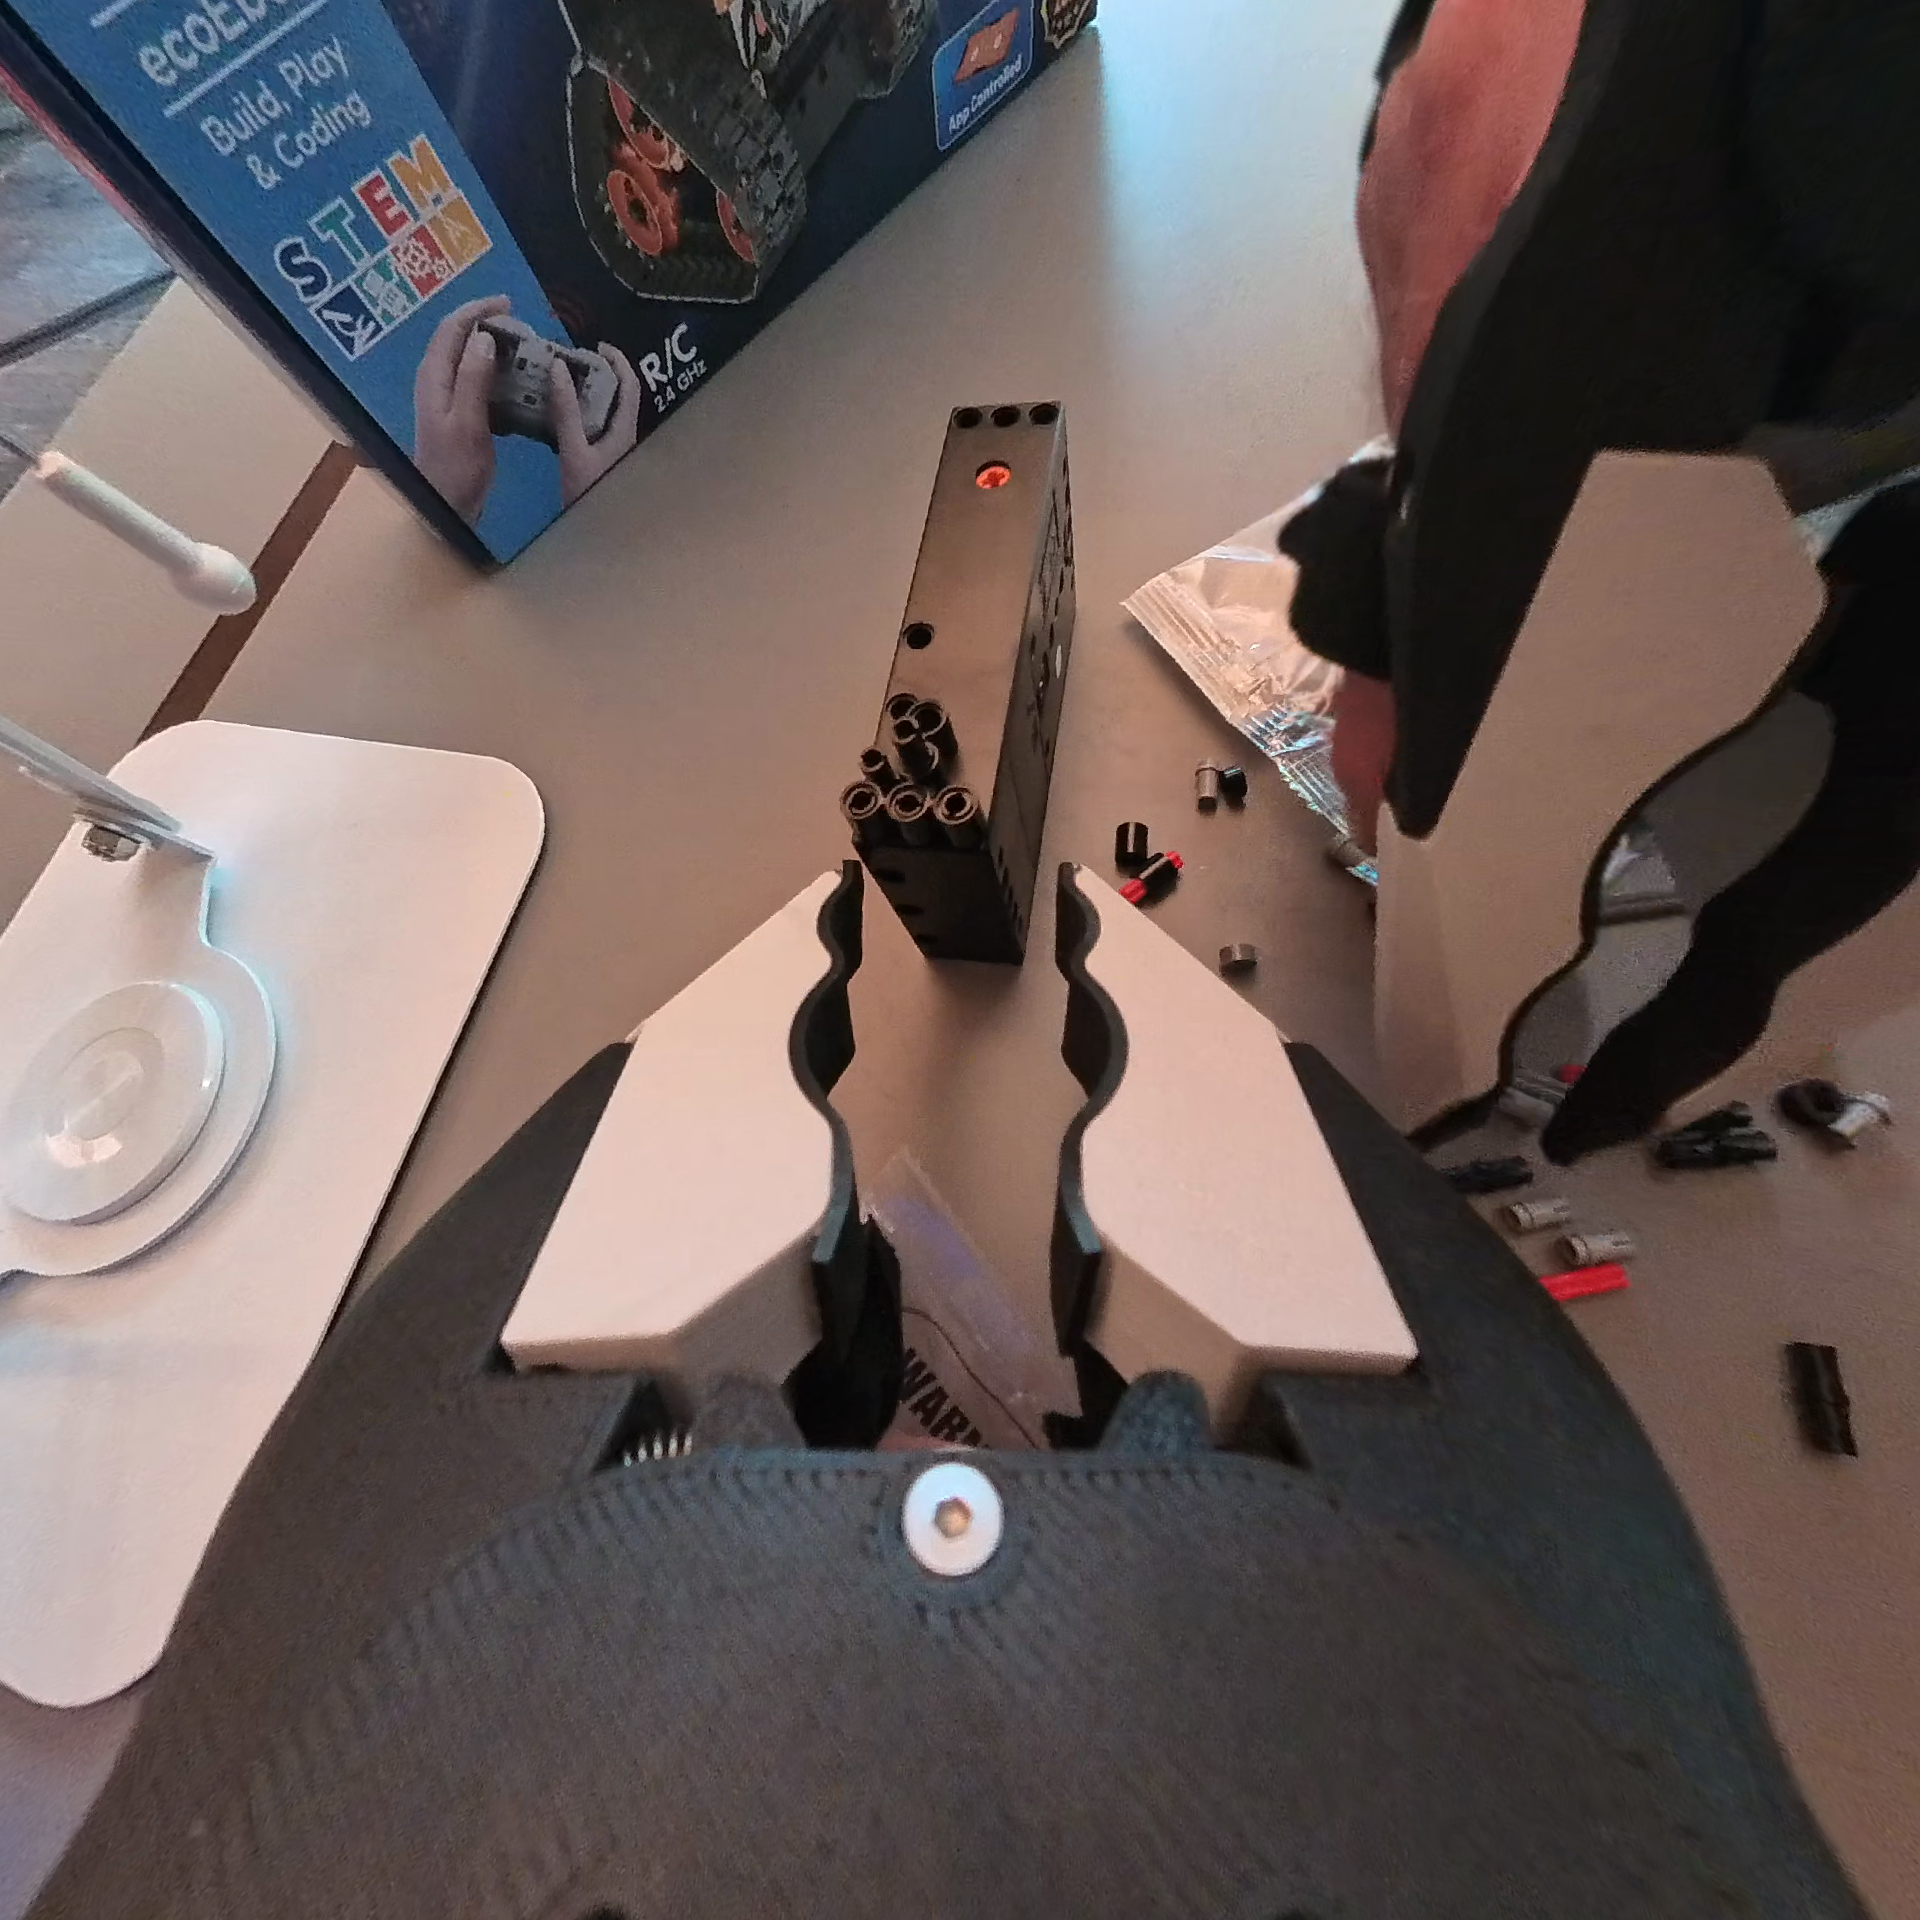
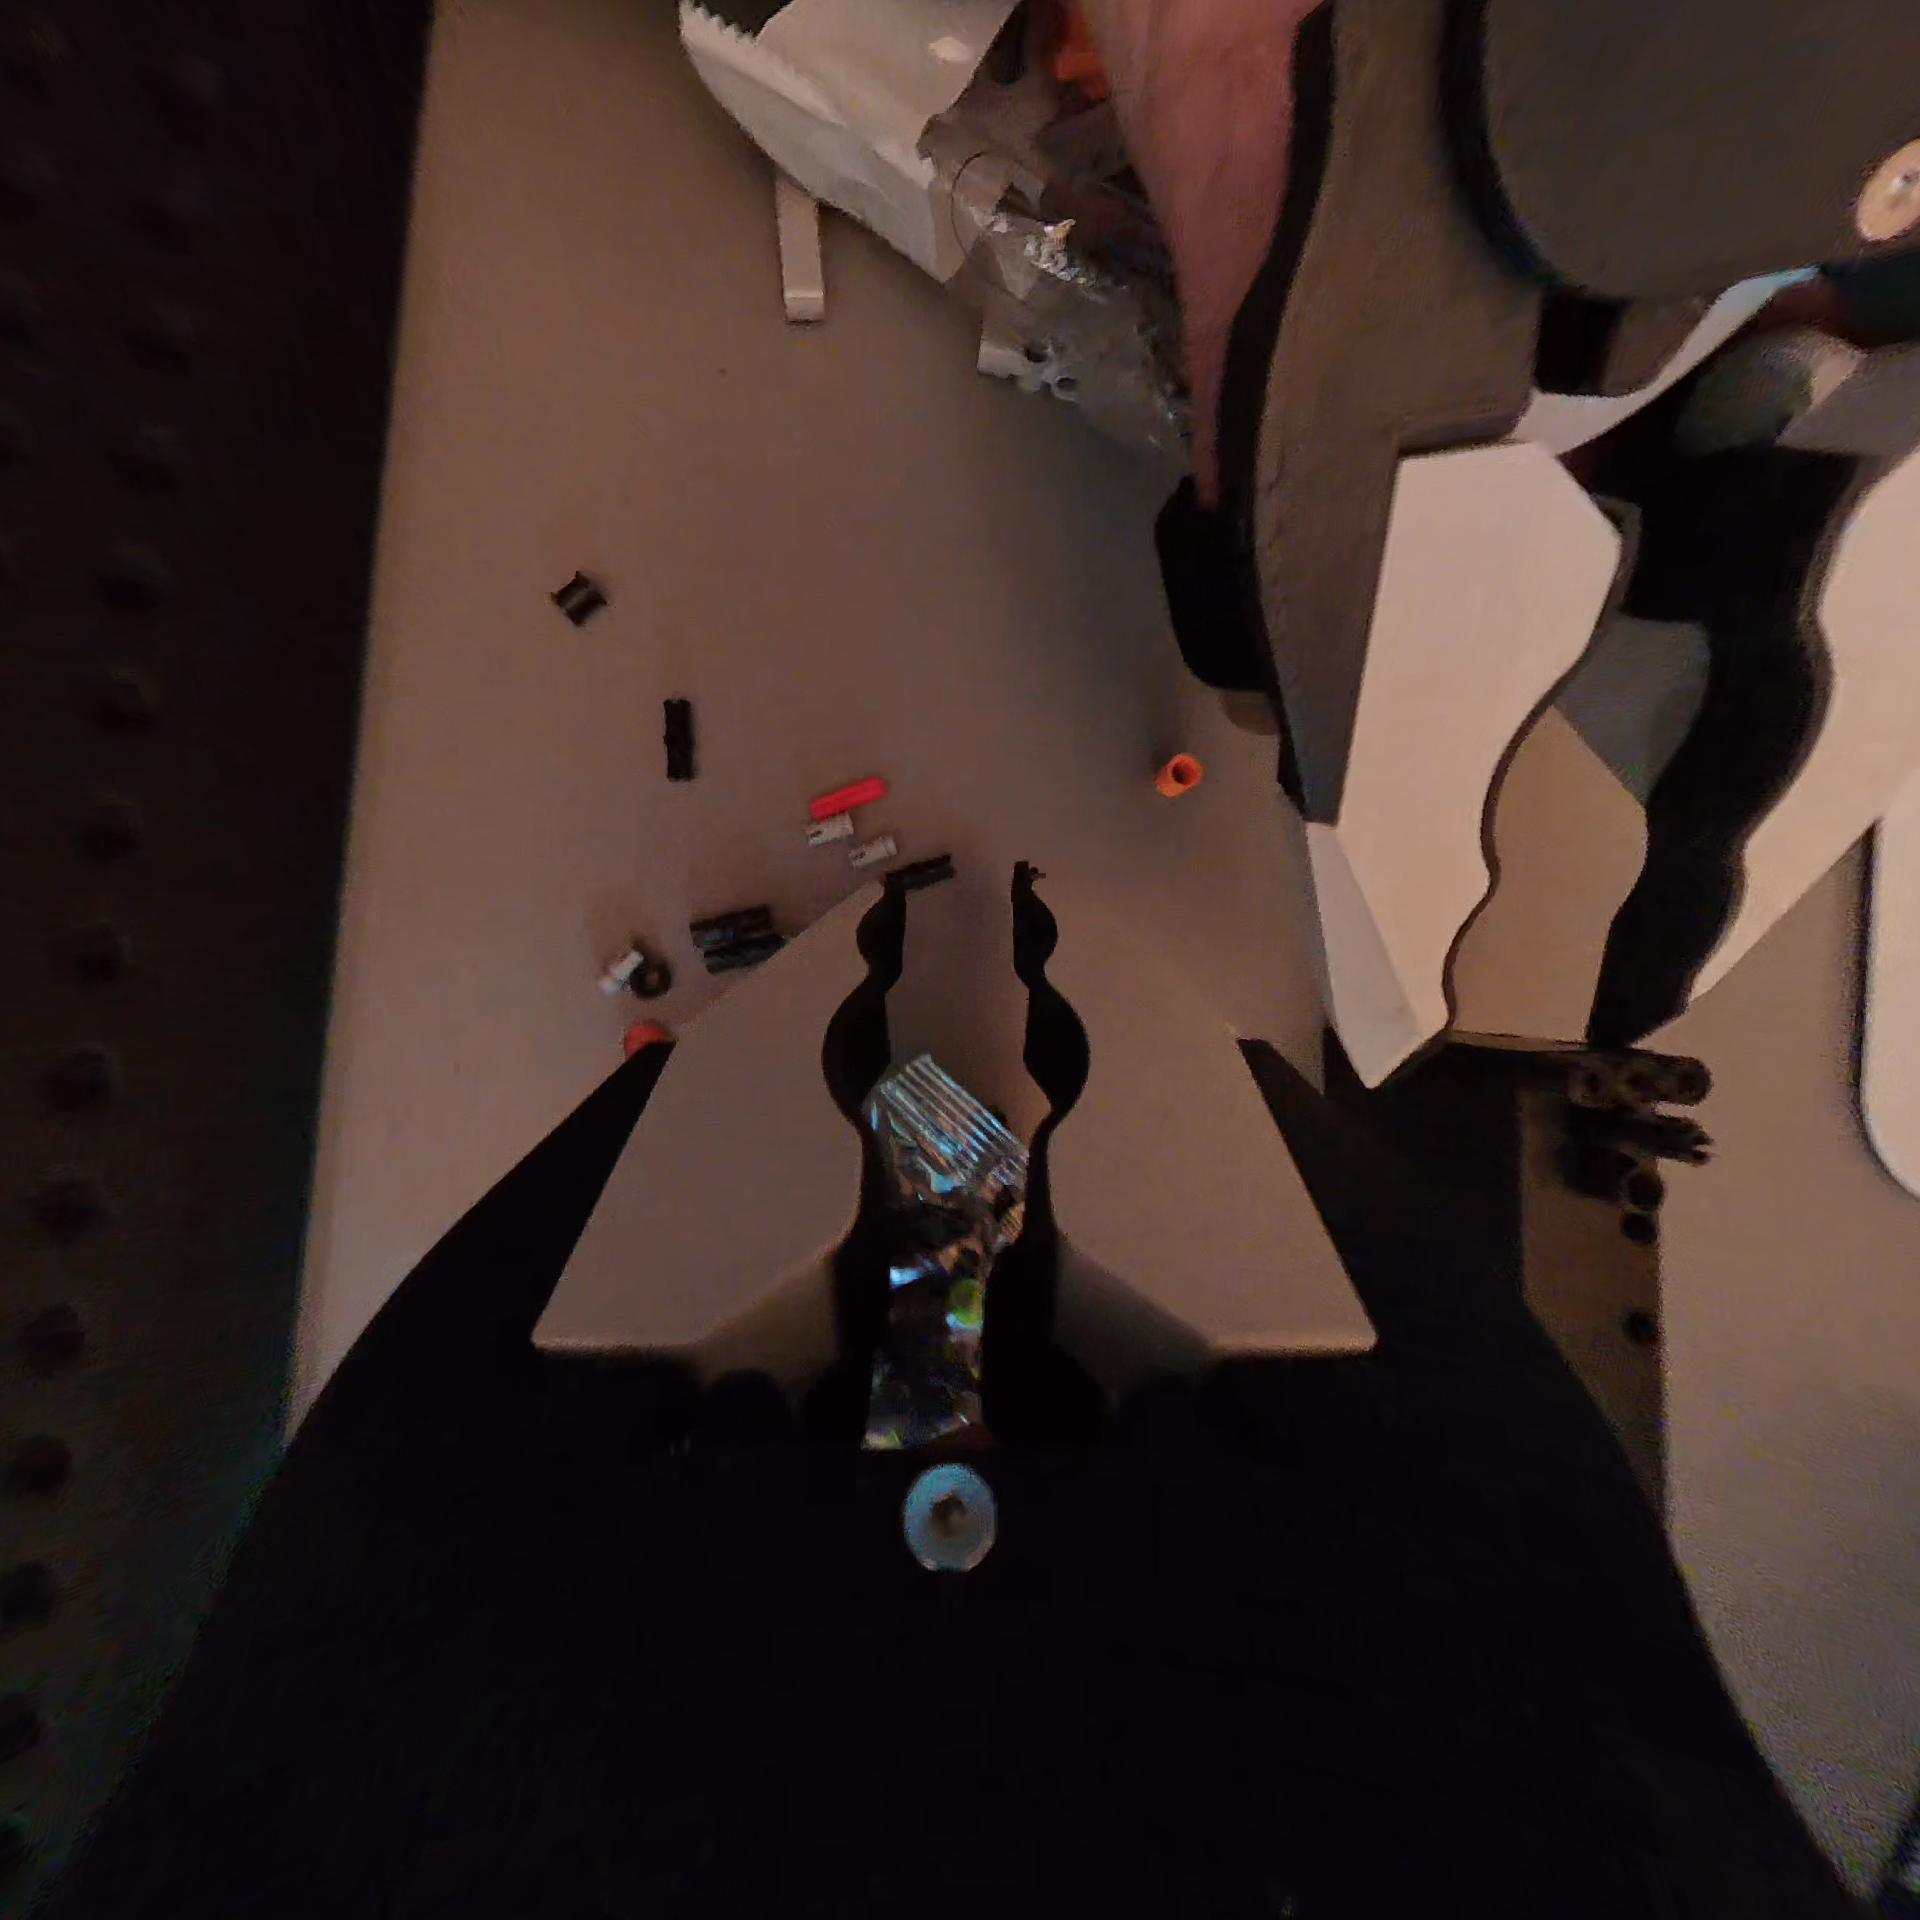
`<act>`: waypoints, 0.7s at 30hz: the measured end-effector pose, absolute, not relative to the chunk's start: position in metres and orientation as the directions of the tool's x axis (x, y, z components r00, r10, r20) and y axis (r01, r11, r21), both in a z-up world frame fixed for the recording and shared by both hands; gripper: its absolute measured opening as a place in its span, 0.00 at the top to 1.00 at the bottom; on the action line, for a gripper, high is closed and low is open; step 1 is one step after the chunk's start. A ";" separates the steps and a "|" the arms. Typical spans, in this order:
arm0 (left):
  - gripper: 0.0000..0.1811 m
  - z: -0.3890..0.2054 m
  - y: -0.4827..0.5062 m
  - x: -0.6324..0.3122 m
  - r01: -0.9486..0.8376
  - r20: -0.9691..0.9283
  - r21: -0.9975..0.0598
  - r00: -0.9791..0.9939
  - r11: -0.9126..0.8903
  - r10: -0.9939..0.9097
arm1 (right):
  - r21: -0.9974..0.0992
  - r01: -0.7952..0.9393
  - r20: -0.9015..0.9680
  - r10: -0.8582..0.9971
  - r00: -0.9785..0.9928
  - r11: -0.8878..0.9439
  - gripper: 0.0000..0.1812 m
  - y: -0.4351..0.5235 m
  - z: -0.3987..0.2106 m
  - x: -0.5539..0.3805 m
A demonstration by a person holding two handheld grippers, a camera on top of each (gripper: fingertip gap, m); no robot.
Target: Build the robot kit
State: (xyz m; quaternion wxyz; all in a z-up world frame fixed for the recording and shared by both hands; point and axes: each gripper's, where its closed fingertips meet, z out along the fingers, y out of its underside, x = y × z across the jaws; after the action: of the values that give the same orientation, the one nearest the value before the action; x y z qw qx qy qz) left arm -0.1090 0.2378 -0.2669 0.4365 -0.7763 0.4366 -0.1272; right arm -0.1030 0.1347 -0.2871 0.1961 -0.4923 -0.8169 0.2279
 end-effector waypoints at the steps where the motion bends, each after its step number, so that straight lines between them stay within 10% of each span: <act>1: 0.81 -0.268 0.238 -0.109 -0.570 -0.186 -0.786 0.586 -0.238 -0.789 | -0.563 0.727 0.083 0.902 -0.423 0.393 0.90 0.134 -0.291 -0.103; 21: 0.79 -0.259 0.232 -0.117 -0.582 -0.213 -0.783 0.584 -0.221 -0.783 | -0.676 0.711 -0.003 0.964 -0.266 0.193 0.98 0.134 -0.288 -0.102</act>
State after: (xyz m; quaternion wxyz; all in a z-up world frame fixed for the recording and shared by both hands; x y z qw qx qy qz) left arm -0.1171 0.2321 -0.2590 0.4411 -0.7731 0.4413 -0.1140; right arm -0.1025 0.1340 -0.2879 0.2186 -0.5652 -0.7409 0.2895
